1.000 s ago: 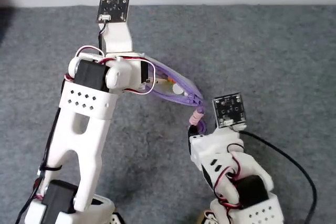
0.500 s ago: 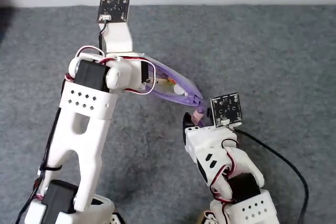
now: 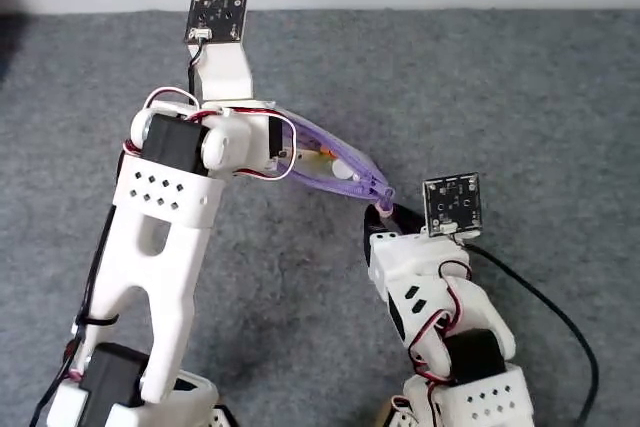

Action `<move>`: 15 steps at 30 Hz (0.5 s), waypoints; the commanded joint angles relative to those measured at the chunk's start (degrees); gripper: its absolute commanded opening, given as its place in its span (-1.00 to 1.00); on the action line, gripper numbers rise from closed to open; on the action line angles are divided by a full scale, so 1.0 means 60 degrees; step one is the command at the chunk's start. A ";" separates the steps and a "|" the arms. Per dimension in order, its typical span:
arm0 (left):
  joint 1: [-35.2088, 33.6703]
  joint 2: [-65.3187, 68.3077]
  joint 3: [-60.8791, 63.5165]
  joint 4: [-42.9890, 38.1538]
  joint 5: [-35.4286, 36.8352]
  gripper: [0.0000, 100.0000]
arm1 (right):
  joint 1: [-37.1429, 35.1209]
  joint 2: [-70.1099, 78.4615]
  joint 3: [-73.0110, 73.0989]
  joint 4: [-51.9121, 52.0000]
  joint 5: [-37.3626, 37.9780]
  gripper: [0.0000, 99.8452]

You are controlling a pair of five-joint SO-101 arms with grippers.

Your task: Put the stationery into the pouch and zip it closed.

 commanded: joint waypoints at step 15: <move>0.0498 -0.0147 -0.2015 -0.1480 -0.0484 -0.57 | -0.3099 0.0007 -0.5143 0.3919 0.1524 -0.98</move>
